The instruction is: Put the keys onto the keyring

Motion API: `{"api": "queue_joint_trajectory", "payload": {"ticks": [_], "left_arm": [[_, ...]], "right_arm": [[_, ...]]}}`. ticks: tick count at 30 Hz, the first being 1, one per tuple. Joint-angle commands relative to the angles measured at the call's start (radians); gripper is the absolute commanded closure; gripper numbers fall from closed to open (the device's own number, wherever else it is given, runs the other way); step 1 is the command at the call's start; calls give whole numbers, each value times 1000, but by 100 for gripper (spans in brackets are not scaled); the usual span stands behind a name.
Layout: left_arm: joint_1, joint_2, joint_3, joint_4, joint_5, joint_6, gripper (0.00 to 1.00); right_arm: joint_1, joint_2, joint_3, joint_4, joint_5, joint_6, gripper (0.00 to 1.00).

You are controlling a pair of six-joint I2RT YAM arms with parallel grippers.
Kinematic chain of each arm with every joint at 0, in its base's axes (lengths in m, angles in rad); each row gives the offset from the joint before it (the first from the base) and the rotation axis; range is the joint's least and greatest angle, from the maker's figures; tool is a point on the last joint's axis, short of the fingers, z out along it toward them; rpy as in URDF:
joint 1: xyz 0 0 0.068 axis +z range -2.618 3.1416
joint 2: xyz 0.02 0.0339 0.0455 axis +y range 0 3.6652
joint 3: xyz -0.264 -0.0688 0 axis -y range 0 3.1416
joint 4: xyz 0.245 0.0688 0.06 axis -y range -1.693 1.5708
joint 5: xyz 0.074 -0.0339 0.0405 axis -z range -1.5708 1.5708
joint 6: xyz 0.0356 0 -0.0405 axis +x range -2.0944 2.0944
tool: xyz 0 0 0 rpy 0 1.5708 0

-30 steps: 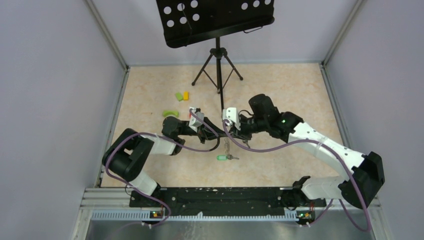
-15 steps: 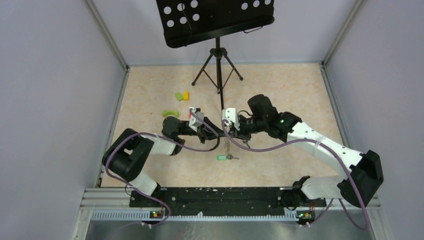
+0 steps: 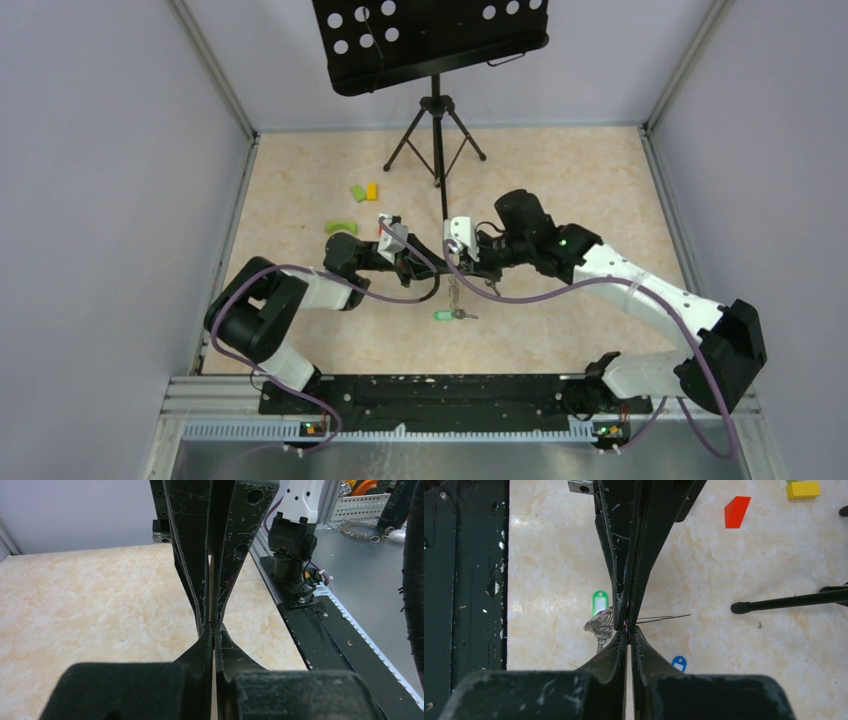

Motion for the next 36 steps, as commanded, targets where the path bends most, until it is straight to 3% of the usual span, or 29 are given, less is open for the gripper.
{"api": "queue_joint_trajectory", "payload": {"ticks": [1,10,12,15,17,25,31,36], "left_arm": [[0,8,-2,274,6,2,100],[6,13,1,213,26,75,100],[11,0,9,129,24,110,87],[19,-39,33,-68,-8,220,66],[18,-65,55,-243,-33,324,59],[8,-62,172,-736,-168,593,51],[-40,108,454,-1295,-236,787,42],[-87,243,590,-1342,-279,693,40]], "right_arm": [[-8,-33,-9,33,-11,-8,100],[-8,-69,-18,8,36,-28,100],[-12,-87,-35,-1,54,-37,100],[-39,-137,-79,-14,62,-59,100],[-72,-171,-107,-42,47,-72,100],[-243,-318,-187,-160,-42,-109,100],[-312,-399,-202,-231,-55,-116,100],[-320,-448,-217,-261,-24,-94,100]]}}
